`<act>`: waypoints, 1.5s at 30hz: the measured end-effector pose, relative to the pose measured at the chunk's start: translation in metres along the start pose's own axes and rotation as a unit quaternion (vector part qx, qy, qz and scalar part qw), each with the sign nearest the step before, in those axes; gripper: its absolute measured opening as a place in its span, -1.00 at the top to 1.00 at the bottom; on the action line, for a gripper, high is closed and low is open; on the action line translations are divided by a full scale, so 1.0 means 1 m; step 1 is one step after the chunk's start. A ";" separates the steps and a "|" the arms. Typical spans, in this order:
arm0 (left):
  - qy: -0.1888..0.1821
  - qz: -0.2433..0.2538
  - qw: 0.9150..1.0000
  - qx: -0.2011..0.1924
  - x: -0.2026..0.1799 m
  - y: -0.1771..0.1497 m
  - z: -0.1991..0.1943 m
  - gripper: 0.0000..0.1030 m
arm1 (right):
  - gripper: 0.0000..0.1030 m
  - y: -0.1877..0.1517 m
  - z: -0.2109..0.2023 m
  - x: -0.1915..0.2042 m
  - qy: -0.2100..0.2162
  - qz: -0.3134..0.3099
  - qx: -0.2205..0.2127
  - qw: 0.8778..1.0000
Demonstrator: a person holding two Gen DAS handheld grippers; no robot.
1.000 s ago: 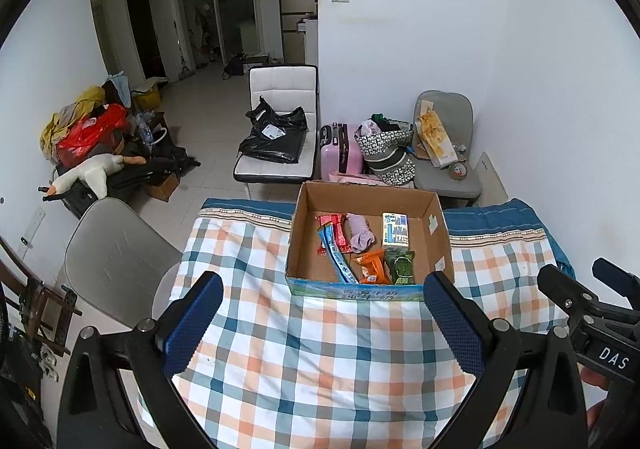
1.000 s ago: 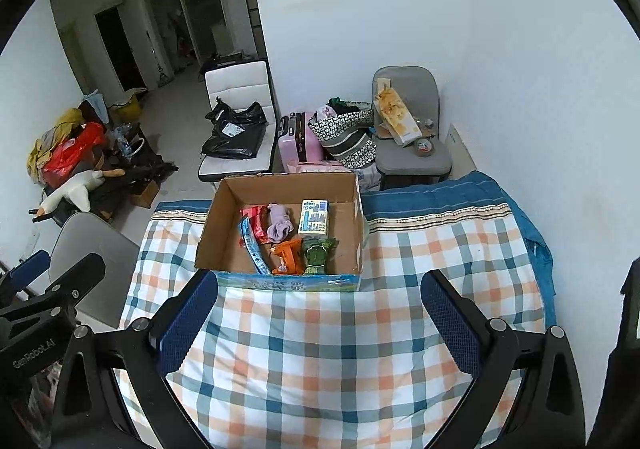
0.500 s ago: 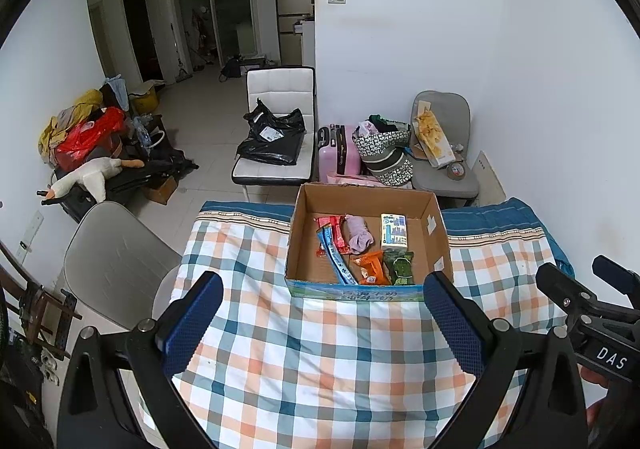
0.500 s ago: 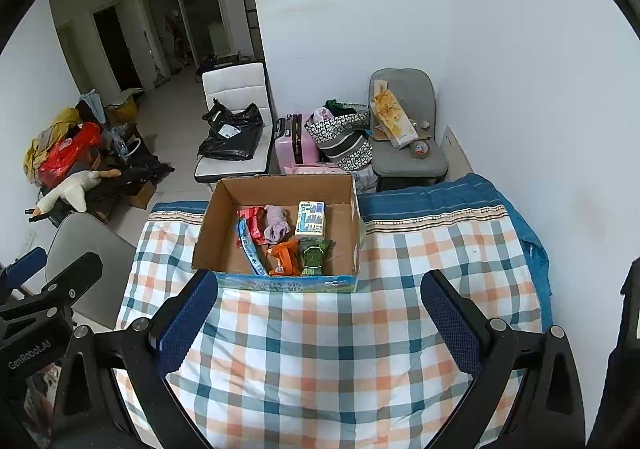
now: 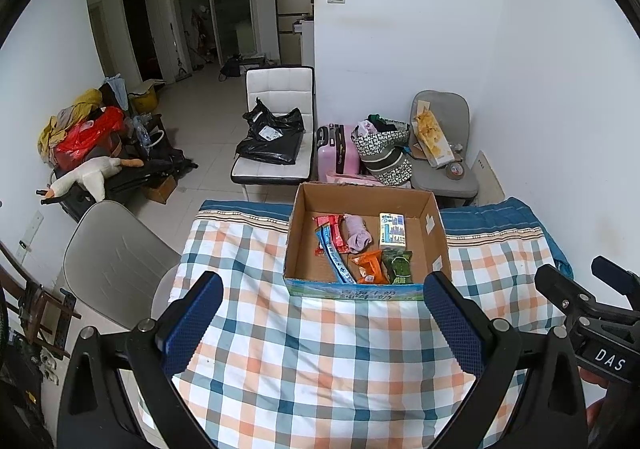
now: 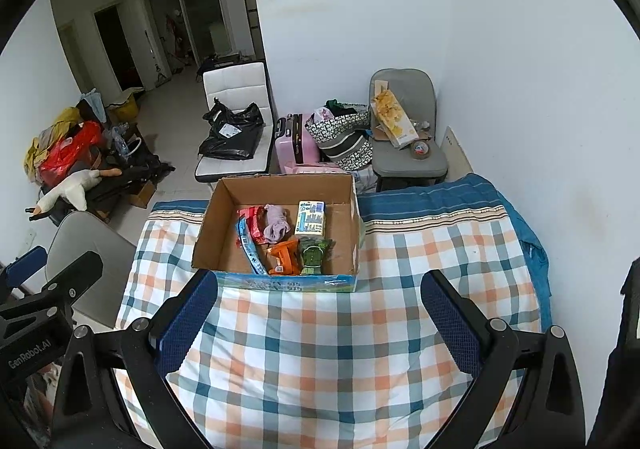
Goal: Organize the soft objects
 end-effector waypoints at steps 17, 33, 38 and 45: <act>-0.001 0.002 1.000 -0.003 -0.001 0.001 -0.001 -0.99 | -1.00 0.001 0.000 -0.006 0.000 -0.001 -0.003 1.000; -0.003 0.002 1.000 -0.003 -0.002 0.001 -0.003 -0.99 | -1.00 0.004 -0.009 -0.017 -0.008 0.000 -0.004 1.000; -0.002 0.001 1.000 -0.002 -0.002 0.001 -0.003 -0.99 | -1.00 0.006 -0.011 -0.018 -0.011 -0.001 -0.006 1.000; -0.002 0.000 1.000 -0.002 -0.002 0.000 -0.003 -0.99 | -1.00 0.005 -0.010 -0.017 -0.009 -0.003 -0.004 1.000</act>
Point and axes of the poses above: each gripper's, at about its wrist camera, not at the fingertips, and z roughly the way its jaws point, x to its left, y to its top, the point moved 9 cm from there along z, roughly the way its jaws point, and after that the axes turned 15 degrees about z, right-handed, at the moved point
